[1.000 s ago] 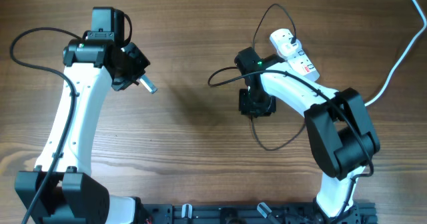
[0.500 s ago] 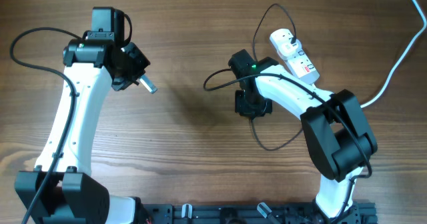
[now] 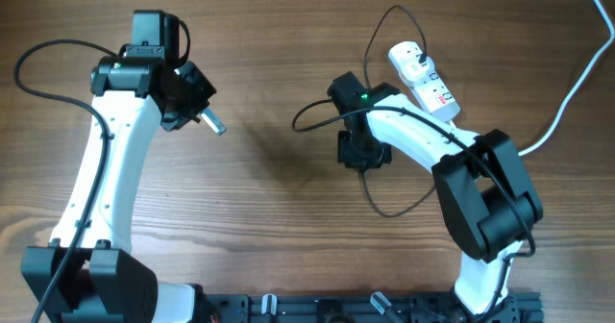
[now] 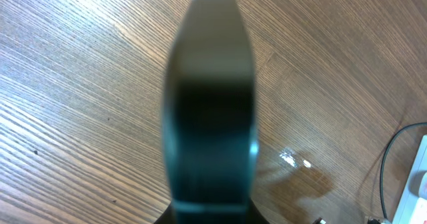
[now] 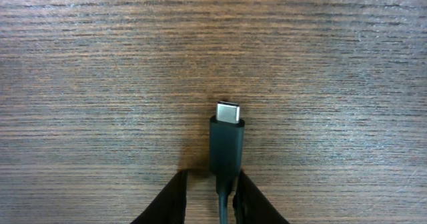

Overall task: Plug charger to phone and switch on socket
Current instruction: 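Bring the plug toward the phone's bottom port held by the left gripper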

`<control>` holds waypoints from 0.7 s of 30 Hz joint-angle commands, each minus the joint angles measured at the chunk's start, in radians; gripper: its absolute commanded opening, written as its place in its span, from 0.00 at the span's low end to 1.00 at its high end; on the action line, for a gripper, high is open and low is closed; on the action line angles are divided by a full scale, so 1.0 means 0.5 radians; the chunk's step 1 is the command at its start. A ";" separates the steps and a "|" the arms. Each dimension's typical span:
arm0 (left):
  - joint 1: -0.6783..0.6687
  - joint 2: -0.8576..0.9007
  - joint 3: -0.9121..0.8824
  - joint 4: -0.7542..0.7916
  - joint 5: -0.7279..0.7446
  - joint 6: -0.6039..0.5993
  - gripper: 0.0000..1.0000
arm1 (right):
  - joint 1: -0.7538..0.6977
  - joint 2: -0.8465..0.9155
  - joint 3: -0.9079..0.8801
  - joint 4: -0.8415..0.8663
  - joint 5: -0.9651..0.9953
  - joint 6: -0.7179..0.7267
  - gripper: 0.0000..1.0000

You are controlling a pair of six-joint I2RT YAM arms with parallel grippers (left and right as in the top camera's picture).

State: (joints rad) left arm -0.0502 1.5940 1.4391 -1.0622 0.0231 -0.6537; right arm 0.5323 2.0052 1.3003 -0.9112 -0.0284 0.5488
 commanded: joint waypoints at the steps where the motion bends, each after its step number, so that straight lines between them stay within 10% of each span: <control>1: 0.004 -0.002 0.000 0.012 -0.033 -0.027 0.04 | 0.003 0.035 -0.036 0.021 0.064 -0.001 0.24; 14: 0.004 -0.002 0.000 0.072 0.158 0.045 0.04 | 0.001 0.005 0.081 -0.025 0.060 0.001 0.04; 21: 0.004 -0.002 0.000 0.367 1.081 0.472 0.04 | 0.002 -0.422 0.164 -0.089 -0.505 -0.373 0.04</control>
State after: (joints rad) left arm -0.0502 1.5940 1.4391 -0.9302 0.2848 -0.5297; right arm 0.5323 1.9350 1.3502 -0.9535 -0.1032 0.4782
